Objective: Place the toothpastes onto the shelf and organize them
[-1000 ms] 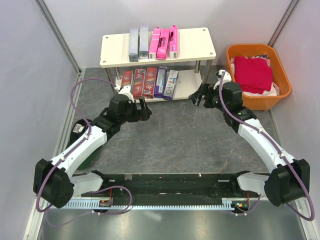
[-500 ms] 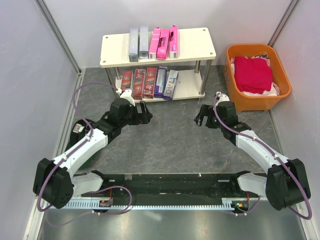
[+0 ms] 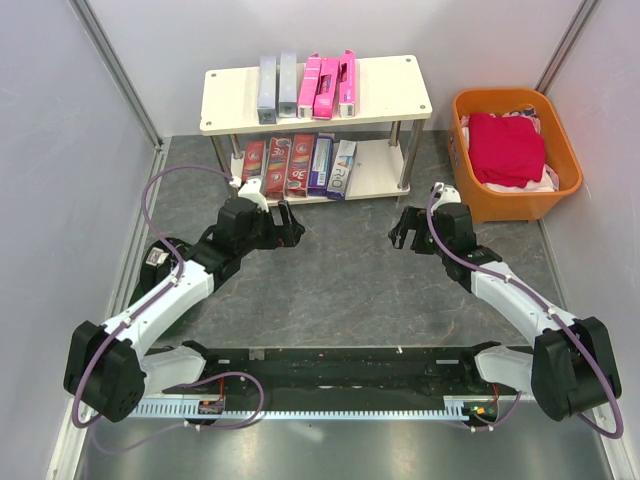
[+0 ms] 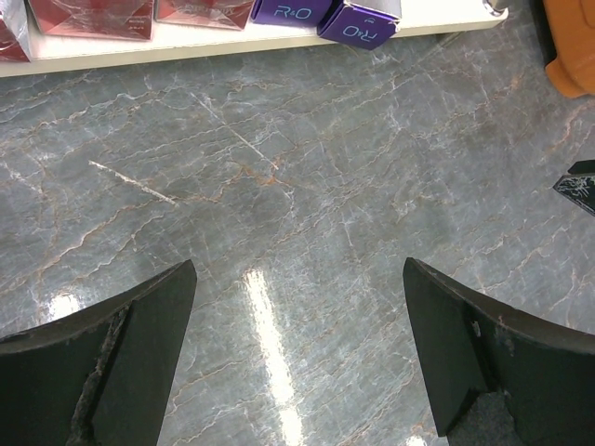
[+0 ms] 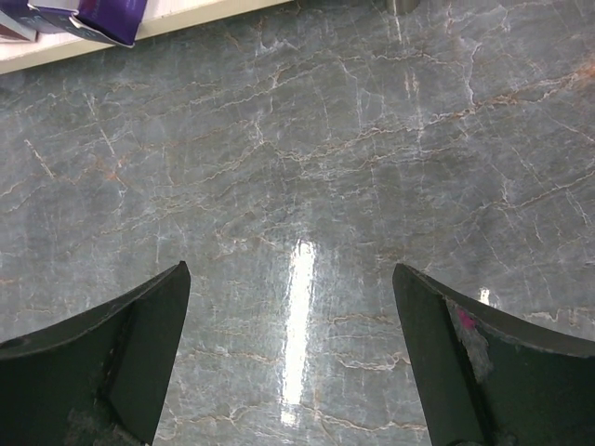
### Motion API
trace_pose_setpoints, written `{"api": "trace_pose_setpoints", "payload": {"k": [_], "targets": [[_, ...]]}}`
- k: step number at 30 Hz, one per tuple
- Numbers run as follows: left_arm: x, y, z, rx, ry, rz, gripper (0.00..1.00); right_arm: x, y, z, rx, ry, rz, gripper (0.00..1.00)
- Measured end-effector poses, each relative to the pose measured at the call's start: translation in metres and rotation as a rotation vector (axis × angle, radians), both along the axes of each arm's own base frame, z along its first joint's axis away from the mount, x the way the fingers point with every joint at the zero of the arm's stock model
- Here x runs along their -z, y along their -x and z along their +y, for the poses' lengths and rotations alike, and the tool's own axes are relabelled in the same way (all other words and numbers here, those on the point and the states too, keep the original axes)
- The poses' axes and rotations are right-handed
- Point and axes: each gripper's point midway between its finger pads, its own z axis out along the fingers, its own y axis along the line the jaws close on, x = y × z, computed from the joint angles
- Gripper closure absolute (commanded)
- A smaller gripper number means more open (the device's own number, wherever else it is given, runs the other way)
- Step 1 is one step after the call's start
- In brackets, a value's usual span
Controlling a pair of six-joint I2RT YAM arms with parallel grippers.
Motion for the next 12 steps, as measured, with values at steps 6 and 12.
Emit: {"api": "trace_pose_setpoints", "payload": {"k": [6,12], "targets": [[-0.0040,0.0005,0.0004,0.000,0.005,-0.011,0.01,-0.0037,-0.0028,0.0007,0.000,-0.005,-0.019,0.02],[-0.0089,-0.0022,-0.0009,0.004,0.011,-0.035,0.02,-0.0088,-0.0050,0.0010,0.001,-0.009,-0.040,0.02]]}}
